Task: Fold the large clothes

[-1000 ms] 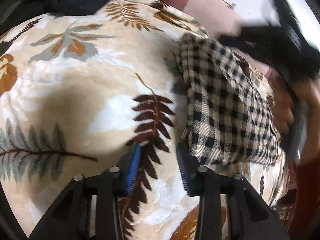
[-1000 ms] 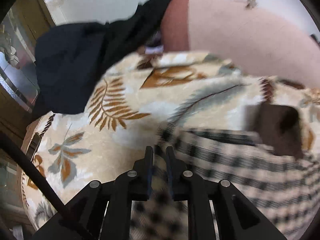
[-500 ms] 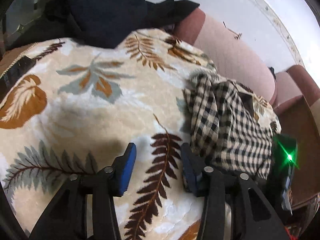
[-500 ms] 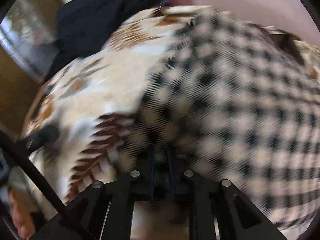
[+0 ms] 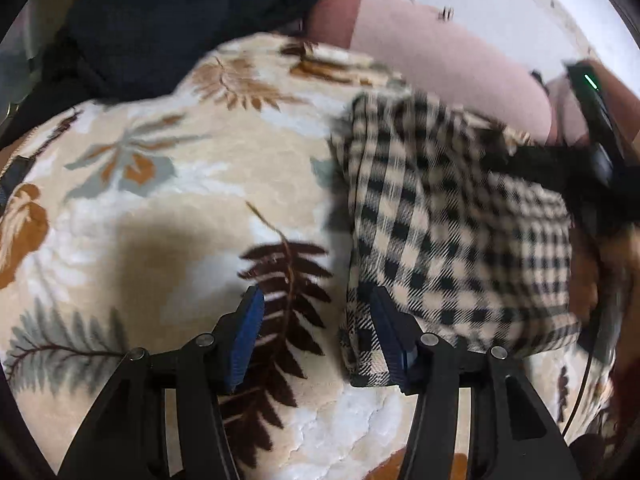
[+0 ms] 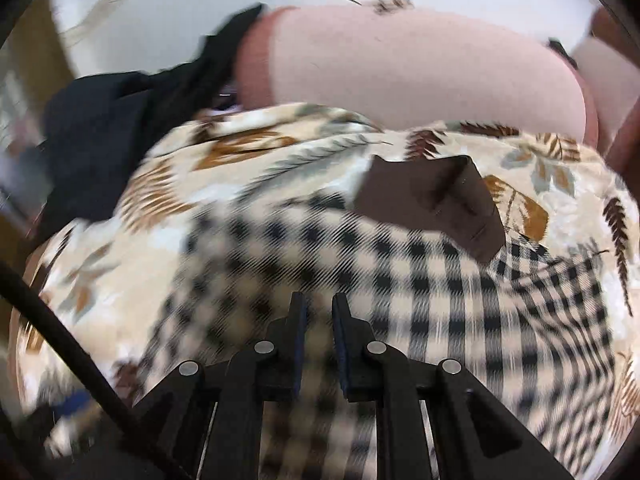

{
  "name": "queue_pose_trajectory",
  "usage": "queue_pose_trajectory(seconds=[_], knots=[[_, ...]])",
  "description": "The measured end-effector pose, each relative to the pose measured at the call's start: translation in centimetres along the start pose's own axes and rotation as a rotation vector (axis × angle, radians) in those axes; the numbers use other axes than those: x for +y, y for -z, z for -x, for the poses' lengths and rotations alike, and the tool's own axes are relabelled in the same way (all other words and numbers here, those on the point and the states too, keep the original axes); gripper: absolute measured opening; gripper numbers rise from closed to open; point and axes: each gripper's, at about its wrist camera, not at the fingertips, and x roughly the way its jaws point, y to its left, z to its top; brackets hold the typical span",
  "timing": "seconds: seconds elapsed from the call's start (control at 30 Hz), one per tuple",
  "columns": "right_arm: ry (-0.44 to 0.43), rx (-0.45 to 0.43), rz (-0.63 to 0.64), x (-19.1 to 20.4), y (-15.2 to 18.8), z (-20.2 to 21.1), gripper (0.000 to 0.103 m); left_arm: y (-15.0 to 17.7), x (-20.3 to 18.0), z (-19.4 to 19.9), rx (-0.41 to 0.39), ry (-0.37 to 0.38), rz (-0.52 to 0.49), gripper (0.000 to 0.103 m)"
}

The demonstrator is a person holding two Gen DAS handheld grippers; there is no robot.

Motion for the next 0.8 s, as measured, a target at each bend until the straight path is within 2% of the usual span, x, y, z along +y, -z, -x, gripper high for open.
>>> queue_pose_trajectory(seconds=[0.07,0.17,0.2,0.27,0.3,0.37,0.4,0.47,0.53,0.6,0.7,0.8], knots=[[0.003,0.061,-0.033,-0.1,-1.1,-3.1,0.015,0.1,0.0,-1.2,0.032,-0.012,-0.003,0.054],[0.128,0.112,0.025,0.9,-1.7,-7.4,0.015,0.2,0.2,-2.1,0.047,-0.012,0.005,0.056],[0.163,0.091,0.069,1.5,-1.7,-7.9,0.015,0.2,0.2,-2.1,0.050,-0.010,0.008,0.057],[0.212,0.075,0.143,2.3,-2.0,-7.8,0.017,0.2,0.2,-2.1,0.052,-0.006,0.011,0.057],[0.226,0.108,0.172,2.6,-2.1,-7.6,0.017,0.2,0.2,-2.1,0.052,-0.005,0.010,0.057],[0.216,0.051,0.200,2.3,-2.1,-5.2,0.019,0.2,0.3,-2.1,0.050,-0.005,0.009,0.057],[0.211,0.011,0.183,1.7,-1.8,-3.4,0.022,0.3,0.2,-2.0,0.048,-0.005,0.009,0.057],[0.189,-0.059,0.122,-0.2,-0.9,-0.1,0.039,0.2,0.3,-1.7,0.042,-0.002,0.010,0.057],[0.175,-0.096,0.056,-2.7,0.5,2.7,0.044,0.2,0.3,-1.2,0.028,0.001,0.015,0.057],[0.183,-0.065,-0.004,-5.1,1.7,3.4,0.044,0.3,0.3,-0.7,0.011,0.004,0.019,0.057],[0.207,0.036,-0.101,-9.1,3.0,1.4,0.043,0.2,0.1,0.0,-0.017,0.001,0.017,0.057],[0.189,0.047,-0.191,-11.9,3.2,-0.1,0.039,0.3,0.0,0.7,-0.055,-0.026,0.003,0.057]])
